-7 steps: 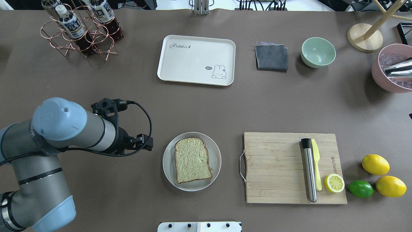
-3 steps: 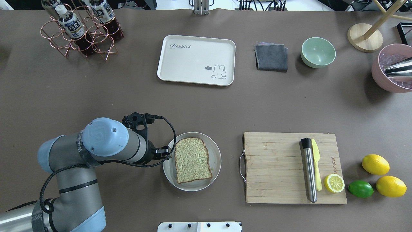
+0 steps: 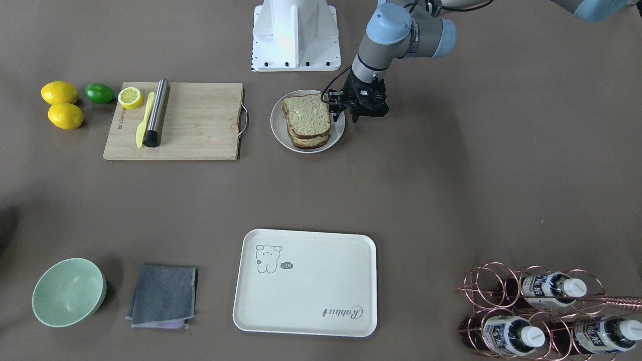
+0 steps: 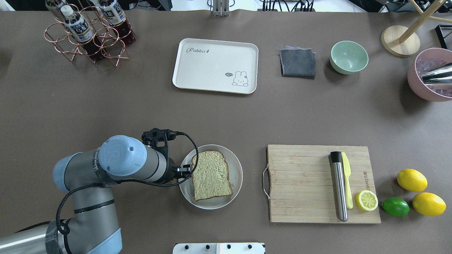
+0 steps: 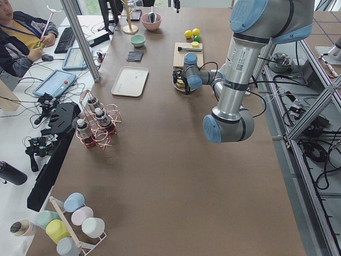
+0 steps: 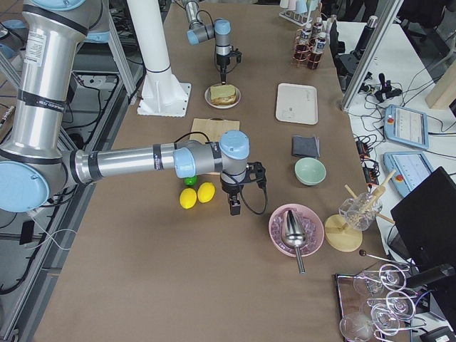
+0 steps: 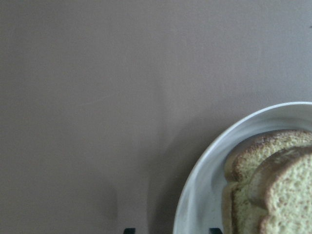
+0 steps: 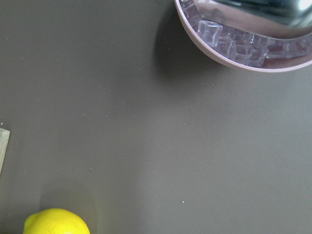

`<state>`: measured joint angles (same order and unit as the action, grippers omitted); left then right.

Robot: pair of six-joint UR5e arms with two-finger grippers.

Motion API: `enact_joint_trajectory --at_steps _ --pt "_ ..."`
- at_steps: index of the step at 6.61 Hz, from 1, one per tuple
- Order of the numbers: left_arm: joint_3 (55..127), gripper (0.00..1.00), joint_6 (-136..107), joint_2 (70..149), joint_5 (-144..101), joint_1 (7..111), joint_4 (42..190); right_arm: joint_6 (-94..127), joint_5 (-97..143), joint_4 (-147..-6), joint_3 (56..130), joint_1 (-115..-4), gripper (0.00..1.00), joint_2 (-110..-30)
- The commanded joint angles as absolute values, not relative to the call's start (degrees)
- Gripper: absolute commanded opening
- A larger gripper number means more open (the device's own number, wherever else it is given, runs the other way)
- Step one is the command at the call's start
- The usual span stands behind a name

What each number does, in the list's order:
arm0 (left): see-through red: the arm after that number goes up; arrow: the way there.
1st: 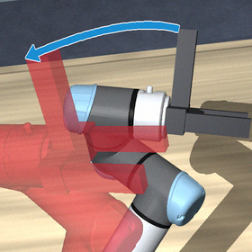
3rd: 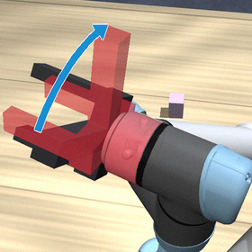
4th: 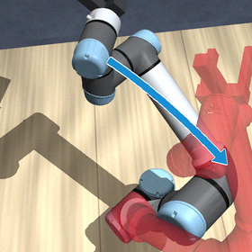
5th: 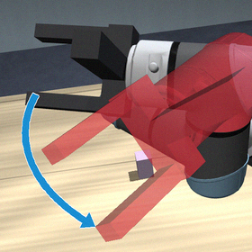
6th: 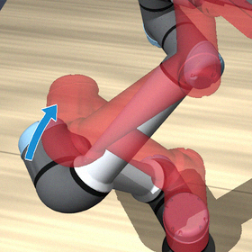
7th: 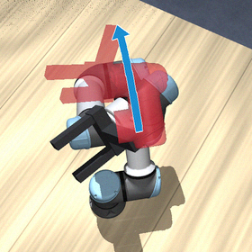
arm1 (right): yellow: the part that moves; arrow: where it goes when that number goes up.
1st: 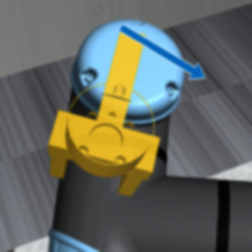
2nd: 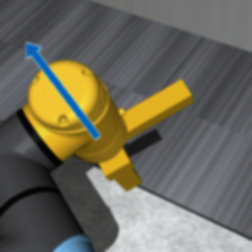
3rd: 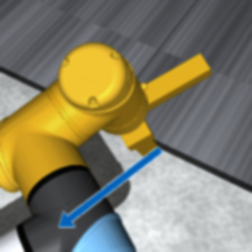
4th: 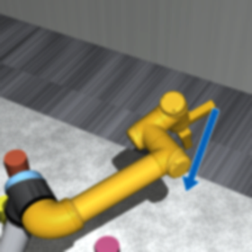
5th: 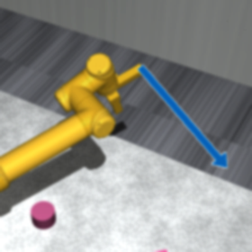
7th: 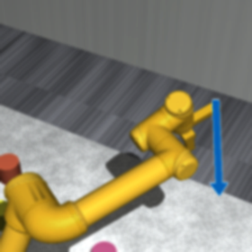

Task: Make sandwich and place on tray
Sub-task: 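Move the left gripper to the white plate rim and grasp it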

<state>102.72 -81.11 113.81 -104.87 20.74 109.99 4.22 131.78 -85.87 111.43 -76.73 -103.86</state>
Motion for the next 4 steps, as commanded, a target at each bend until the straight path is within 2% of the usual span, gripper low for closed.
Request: enact_joint_trajectory --at_steps 1,3,4 --pt "102.56 0.25 -81.21 113.73 -105.2 20.65 111.18 4.22 131.84 -85.87 111.45 -76.82 1.0 -103.89" --pt "102.22 0.0 -81.99 113.73 -105.21 20.48 111.09 4.22 131.84 -85.96 111.45 -76.82 1.0 -103.89" --pt "102.22 0.0 -82.61 113.82 -105.21 20.48 111.18 4.22 131.84 -85.96 111.45 -76.9 1.0 -103.8"
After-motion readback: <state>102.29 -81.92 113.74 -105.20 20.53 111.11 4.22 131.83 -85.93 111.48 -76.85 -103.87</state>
